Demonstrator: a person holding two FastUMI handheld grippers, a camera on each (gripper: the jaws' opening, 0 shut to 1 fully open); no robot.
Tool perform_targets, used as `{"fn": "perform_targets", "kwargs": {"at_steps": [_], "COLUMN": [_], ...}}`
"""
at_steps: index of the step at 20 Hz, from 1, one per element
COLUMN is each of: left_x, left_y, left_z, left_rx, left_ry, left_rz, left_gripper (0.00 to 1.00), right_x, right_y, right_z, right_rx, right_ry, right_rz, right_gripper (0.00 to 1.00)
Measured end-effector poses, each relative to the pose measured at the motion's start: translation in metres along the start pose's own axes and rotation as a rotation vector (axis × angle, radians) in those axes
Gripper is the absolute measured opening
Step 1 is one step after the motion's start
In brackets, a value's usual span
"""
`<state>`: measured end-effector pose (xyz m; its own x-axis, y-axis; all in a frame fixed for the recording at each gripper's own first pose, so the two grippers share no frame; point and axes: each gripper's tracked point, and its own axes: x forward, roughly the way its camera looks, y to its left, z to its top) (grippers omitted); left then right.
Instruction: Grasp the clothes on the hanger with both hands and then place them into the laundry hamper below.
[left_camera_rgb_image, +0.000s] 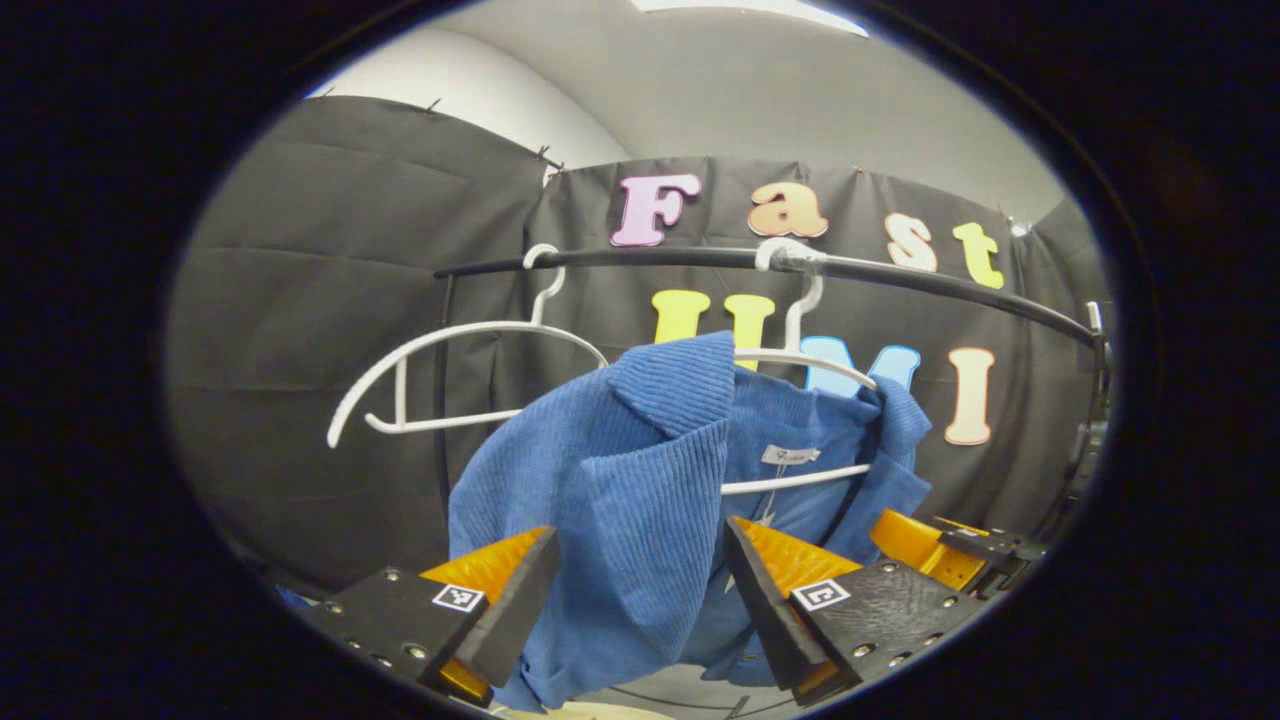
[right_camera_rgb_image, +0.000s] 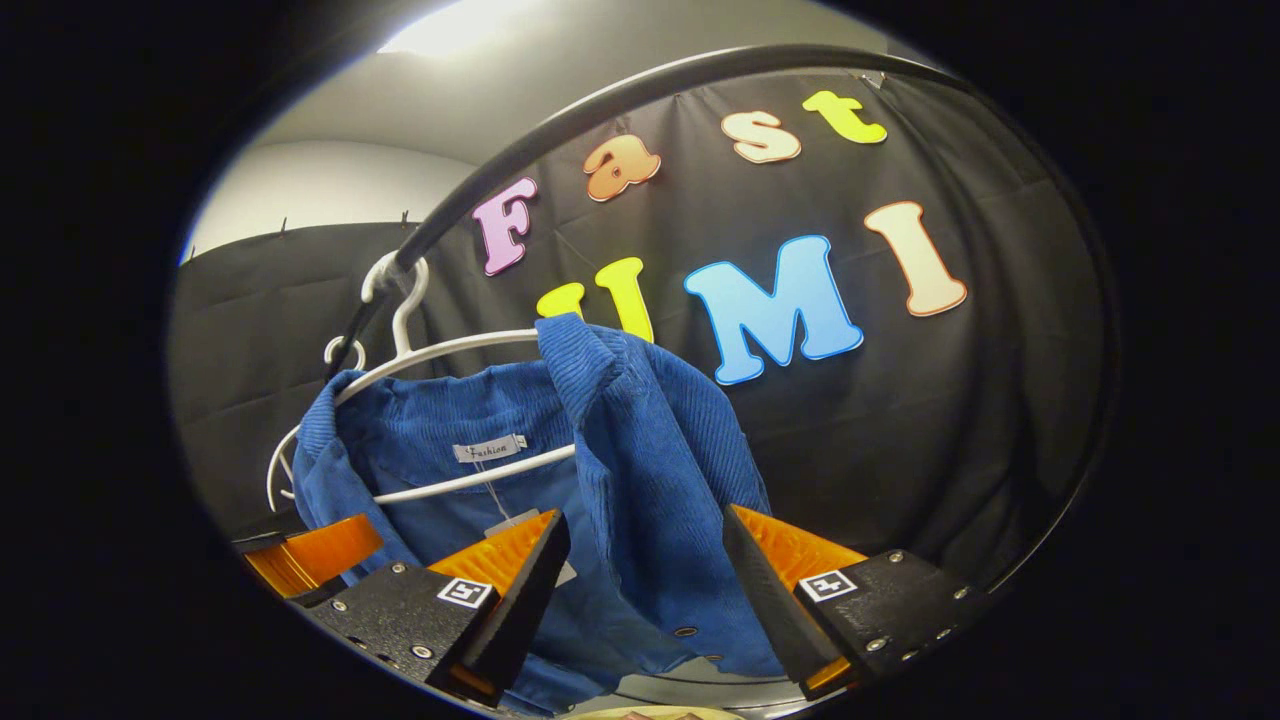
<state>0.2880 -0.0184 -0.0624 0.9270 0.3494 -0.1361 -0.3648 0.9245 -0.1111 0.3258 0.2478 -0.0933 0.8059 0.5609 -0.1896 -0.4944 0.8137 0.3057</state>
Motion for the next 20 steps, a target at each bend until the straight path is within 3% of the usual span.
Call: {"fn": "perform_targets", "kwargs": {"at_steps": [3, 4, 5, 6, 11, 16, 20], "left_x": [0.014, 0.02, 0.025, 0.029, 0.038, 0.03, 0.043], "left_y": [0.008, 0.007, 0.006, 0.007, 0.009, -0.004, 0.014], "left_z": [-0.011, -0.013, -0.016, -0.021, -0.019, -0.02, -0.017], "left_rx": [-0.072, -0.097, -0.108, -0.104, -0.094, -0.063, -0.011], "left_ry": [0.009, 0.002, 0.005, 0.015, 0.0, -0.008, 0.0], "left_rz": [0.057, 0.061, 0.065, 0.072, 0.082, 0.059, 0.134], "left_gripper": [0.94, 0.94, 0.94, 0.94, 0.94, 0.94, 0.89], "right_x": [0.022, 0.029, 0.033, 0.037, 0.048, 0.047, 0.055], "right_y": [-0.004, -0.007, -0.009, -0.01, -0.002, -0.002, 0.0], "right_z": [-0.009, -0.013, -0.019, -0.021, -0.023, -0.027, -0.027], "right_rx": [-0.023, -0.038, -0.051, -0.056, -0.069, -0.079, -0.132], "right_ry": [-0.002, -0.003, 0.001, 0.004, -0.009, -0.017, -0.005], "right_rz": [-0.027, -0.037, -0.048, -0.052, -0.032, -0.038, -0.016], "right_gripper": [0.91, 0.95, 0.91, 0.95, 0.94, 0.82, 0.7]}}
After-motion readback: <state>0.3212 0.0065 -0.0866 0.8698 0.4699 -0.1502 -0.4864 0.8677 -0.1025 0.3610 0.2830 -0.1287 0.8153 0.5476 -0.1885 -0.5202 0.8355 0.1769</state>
